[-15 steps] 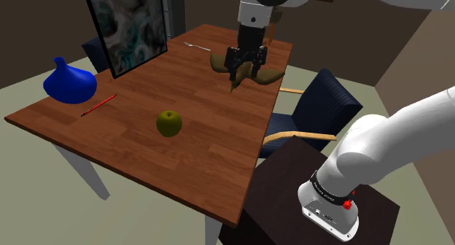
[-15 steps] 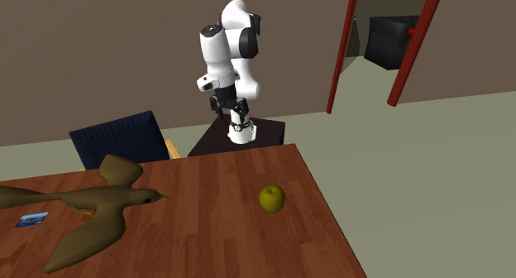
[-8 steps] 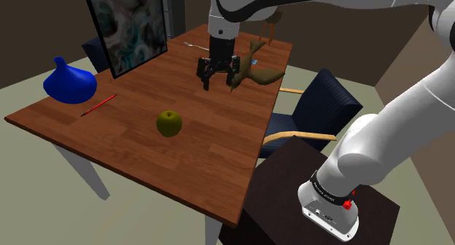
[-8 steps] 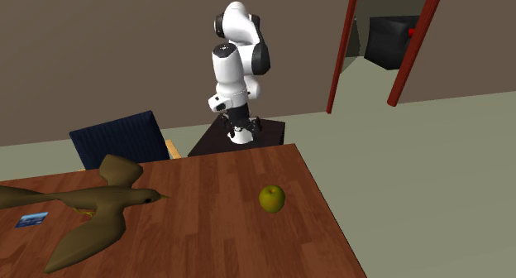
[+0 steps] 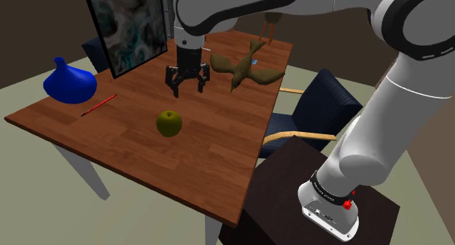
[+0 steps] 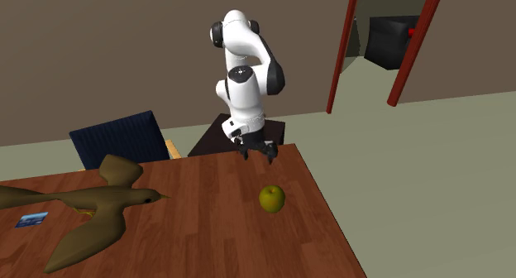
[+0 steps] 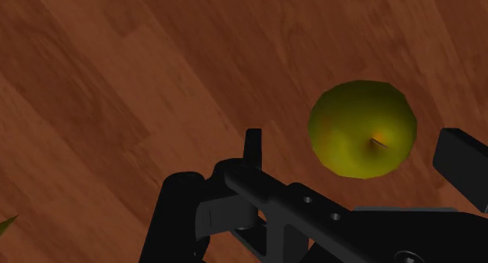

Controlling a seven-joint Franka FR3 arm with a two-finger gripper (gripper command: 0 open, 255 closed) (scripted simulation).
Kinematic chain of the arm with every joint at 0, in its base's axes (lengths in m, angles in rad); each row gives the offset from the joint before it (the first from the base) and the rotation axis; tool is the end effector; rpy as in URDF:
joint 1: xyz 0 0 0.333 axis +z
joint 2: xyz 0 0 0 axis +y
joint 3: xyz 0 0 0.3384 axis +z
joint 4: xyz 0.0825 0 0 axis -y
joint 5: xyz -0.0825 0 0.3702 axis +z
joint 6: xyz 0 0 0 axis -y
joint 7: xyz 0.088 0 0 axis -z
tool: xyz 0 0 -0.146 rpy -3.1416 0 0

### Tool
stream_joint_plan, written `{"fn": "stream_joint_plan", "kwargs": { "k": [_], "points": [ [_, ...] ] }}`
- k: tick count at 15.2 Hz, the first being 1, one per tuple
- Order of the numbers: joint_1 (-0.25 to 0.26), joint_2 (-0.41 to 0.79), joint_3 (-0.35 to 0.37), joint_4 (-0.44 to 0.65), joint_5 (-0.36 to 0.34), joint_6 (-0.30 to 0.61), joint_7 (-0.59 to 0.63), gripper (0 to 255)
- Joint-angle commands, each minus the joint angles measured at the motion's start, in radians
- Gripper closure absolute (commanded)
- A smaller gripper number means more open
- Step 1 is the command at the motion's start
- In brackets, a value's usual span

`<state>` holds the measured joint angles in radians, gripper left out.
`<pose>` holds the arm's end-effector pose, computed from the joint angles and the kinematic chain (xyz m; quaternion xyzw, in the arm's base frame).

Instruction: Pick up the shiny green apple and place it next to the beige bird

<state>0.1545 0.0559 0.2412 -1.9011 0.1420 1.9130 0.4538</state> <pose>0.5088 0.2271 0.4556 -0.9956 0.0542 0.0495 0.0577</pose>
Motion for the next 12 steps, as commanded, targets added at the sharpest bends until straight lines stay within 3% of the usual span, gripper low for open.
{"fn": "stream_joint_plan", "kwargs": {
  "k": [1,5,12],
  "points": [
    [0.014,0.078,0.01,0.066,-0.015,0.013,0.024,0],
    [0.05,0.231,0.024,0.217,-0.049,0.019,0.072,0],
    [0.059,0.256,0.025,0.168,-0.053,0.093,0.075,0]
  ]
}}
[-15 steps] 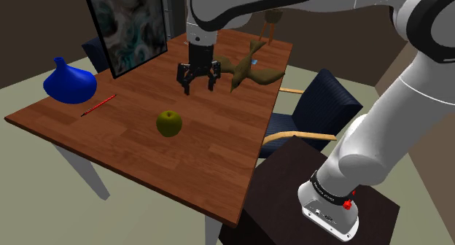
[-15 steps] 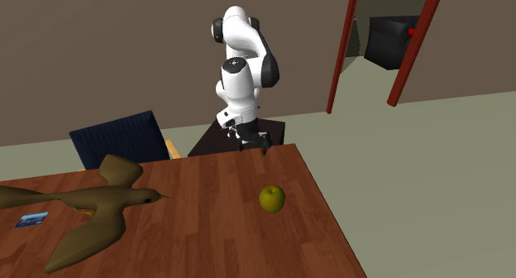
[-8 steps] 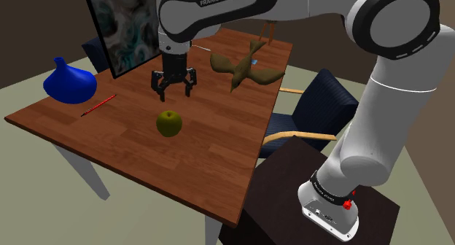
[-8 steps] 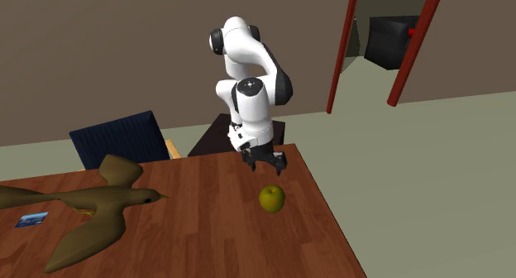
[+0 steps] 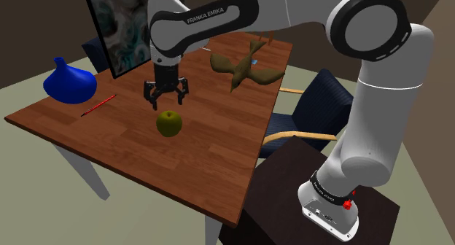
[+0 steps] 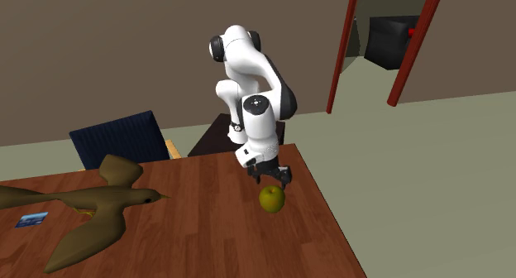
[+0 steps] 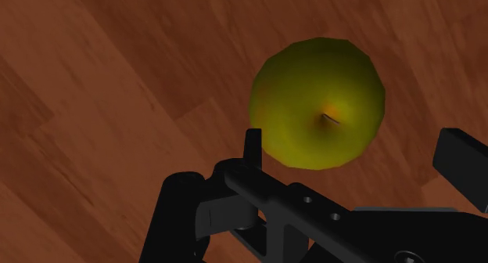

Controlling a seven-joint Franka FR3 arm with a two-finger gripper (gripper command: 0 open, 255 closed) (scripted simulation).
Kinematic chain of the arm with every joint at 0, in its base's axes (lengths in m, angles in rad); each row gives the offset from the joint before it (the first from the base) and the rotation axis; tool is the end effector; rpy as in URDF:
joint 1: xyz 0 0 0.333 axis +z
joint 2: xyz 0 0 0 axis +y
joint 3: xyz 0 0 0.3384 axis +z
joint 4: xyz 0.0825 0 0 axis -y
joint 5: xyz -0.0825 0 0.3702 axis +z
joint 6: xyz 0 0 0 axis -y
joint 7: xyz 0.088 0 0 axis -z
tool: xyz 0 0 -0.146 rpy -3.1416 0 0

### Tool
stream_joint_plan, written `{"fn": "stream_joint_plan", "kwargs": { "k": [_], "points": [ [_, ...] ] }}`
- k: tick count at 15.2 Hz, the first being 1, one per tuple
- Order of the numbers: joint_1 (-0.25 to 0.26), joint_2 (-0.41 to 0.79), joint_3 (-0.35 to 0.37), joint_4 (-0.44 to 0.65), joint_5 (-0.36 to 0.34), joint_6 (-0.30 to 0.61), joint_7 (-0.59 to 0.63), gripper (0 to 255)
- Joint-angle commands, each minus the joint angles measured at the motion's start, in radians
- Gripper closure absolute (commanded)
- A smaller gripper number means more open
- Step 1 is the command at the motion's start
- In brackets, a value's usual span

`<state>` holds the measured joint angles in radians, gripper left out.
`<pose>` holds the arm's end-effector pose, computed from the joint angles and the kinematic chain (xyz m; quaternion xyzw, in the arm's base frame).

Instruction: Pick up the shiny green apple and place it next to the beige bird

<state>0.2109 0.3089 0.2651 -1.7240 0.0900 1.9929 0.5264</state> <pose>0.5629 0.2858 0.3970 -0.9954 0.0495 0.0520 0.0634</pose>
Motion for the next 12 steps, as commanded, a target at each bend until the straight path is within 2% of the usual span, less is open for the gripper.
{"fn": "stream_joint_plan", "kwargs": {
  "k": [1,9,10,12],
  "points": [
    [0.004,0.01,0.001,-0.022,-0.002,0.032,0.003,0],
    [0.004,0.01,0.001,-0.022,-0.002,0.032,0.003,0],
    [0.004,0.01,0.001,-0.022,-0.002,0.032,0.003,255],
    [0.004,0.01,0.001,-0.022,-0.002,0.032,0.003,255]
  ]
}}
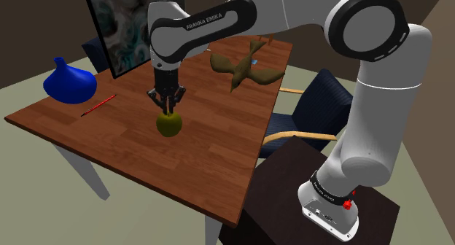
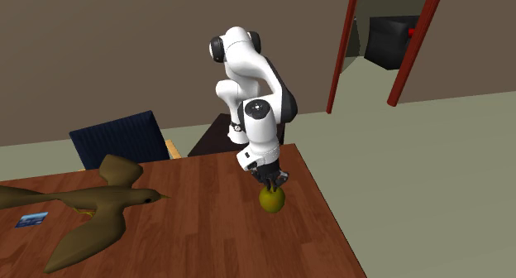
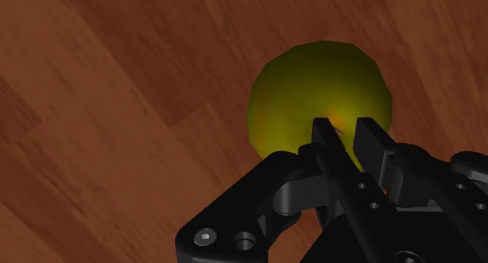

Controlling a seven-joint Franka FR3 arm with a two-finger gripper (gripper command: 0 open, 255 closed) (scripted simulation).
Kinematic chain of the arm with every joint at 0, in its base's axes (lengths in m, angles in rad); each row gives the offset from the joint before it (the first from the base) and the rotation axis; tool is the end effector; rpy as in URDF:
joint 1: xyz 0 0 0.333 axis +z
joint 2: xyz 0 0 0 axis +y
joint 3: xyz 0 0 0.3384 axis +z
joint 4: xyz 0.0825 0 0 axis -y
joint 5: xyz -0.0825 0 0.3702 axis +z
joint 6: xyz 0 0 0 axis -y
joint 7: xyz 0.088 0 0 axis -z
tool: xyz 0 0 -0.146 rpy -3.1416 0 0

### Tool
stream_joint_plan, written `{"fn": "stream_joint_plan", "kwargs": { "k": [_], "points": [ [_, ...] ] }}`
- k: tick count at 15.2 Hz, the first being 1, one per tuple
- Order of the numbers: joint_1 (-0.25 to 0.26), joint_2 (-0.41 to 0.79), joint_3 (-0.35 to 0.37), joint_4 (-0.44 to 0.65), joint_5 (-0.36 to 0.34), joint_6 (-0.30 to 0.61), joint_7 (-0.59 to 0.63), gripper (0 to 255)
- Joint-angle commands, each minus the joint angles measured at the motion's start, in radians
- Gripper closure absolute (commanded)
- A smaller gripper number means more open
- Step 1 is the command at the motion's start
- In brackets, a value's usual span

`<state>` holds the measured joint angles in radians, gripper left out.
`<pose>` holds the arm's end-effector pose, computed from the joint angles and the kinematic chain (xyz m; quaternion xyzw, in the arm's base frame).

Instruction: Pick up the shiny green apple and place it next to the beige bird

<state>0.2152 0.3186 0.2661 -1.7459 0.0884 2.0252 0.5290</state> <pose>0.5615 0.2886 0.3839 -0.9954 0.0495 0.0519 0.0635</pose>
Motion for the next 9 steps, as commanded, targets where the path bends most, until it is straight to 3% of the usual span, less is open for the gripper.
{"fn": "stream_joint_plan", "kwargs": {
  "k": [1,9],
  "points": [
    [0.0,0.0,0.0,0.0,0.0,0.0,0.0,255],
    [-0.001,-0.009,0.001,0.015,0.001,-0.023,0.002,255]
  ]
}}
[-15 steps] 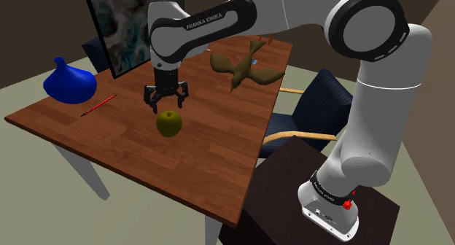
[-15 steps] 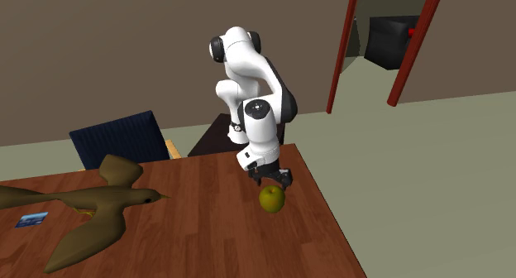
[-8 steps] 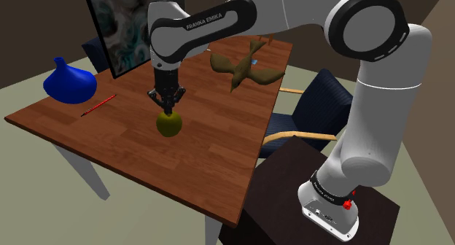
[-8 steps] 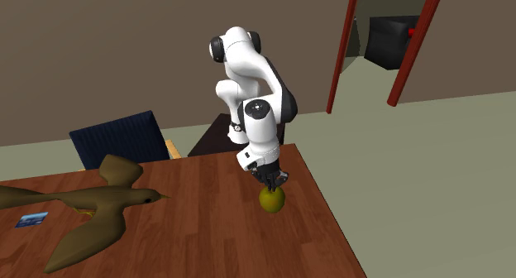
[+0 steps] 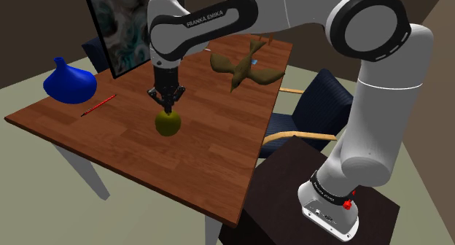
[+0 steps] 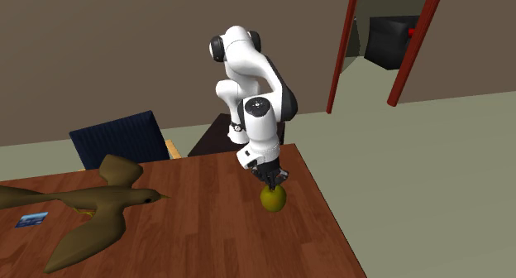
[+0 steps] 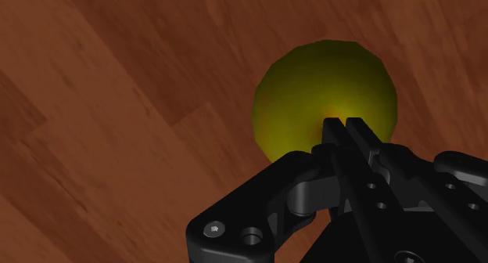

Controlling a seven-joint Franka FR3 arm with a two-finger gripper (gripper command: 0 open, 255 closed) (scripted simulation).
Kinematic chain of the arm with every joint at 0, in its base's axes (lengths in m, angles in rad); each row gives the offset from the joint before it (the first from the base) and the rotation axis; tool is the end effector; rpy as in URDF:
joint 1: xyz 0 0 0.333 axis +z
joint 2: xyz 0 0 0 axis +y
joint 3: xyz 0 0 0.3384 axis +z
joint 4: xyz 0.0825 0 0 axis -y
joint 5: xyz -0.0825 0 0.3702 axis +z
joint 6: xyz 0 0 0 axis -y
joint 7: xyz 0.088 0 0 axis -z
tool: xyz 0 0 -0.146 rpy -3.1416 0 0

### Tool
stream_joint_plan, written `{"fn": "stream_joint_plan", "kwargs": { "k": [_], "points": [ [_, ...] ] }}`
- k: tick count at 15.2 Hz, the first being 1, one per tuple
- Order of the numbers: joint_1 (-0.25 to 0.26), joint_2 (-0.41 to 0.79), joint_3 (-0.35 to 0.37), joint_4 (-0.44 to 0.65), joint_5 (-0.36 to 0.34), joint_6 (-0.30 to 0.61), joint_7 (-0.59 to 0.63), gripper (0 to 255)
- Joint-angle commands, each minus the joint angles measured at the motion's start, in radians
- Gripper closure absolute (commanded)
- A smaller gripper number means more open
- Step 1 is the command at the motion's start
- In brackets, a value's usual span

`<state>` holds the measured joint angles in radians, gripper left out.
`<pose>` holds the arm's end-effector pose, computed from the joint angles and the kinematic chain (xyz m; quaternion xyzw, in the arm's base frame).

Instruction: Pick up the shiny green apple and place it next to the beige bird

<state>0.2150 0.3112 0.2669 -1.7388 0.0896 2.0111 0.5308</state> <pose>0.5606 0.2888 0.3905 -0.9954 0.0495 0.0518 0.0635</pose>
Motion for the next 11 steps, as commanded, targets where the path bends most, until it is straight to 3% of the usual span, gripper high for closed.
{"fn": "stream_joint_plan", "kwargs": {
  "k": [1,11],
  "points": [
    [-0.001,-0.006,0.0,0.015,0.001,-0.021,0.001,255],
    [-0.003,-0.037,0.003,0.109,0.004,-0.144,0.013,255]
  ]
}}
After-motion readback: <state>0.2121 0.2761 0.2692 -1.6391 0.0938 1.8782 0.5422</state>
